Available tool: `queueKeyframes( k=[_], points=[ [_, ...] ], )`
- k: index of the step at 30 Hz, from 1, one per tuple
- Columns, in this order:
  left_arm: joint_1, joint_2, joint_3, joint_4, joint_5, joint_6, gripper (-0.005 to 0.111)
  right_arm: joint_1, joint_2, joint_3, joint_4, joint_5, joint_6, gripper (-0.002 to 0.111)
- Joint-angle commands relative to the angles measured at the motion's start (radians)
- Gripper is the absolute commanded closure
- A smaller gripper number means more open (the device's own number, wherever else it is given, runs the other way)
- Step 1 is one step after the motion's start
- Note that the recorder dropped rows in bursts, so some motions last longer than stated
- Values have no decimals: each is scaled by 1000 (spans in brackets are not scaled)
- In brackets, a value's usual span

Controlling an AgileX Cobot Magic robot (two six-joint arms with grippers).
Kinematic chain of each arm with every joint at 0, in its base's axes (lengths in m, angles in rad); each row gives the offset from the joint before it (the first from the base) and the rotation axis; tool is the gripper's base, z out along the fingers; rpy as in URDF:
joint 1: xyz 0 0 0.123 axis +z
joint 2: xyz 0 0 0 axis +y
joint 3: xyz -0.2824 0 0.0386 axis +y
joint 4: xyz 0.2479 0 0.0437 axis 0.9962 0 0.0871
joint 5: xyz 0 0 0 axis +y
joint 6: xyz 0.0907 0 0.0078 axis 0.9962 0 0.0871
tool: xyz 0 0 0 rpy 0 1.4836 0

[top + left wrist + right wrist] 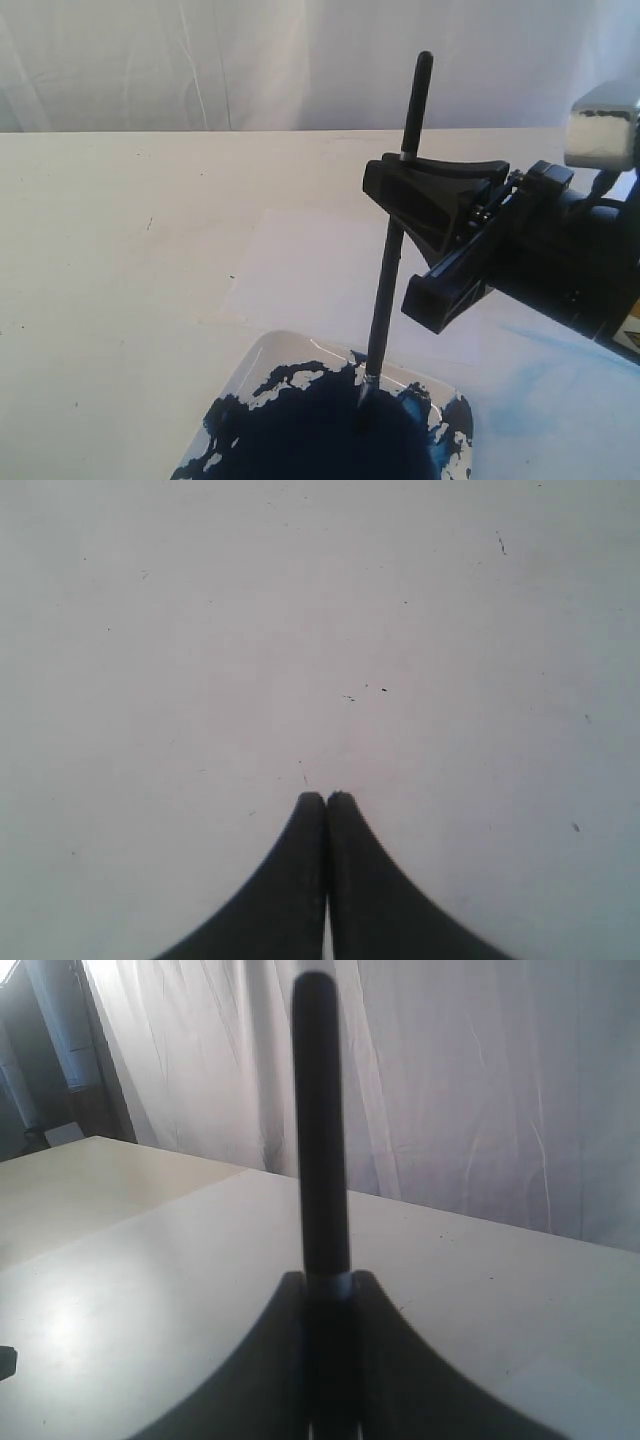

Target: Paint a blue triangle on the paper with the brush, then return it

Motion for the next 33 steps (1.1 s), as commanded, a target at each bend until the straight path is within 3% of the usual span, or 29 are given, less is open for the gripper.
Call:
queueKeyframes(
  k=[1, 33],
  points=[
    [-2, -4, 4, -2, 2, -6, 107, -7, -6, 2, 2, -13, 2, 108],
    [-2, -4, 4, -2, 1, -6, 107, -7, -6, 2, 4, 11, 1, 108]
  ],
)
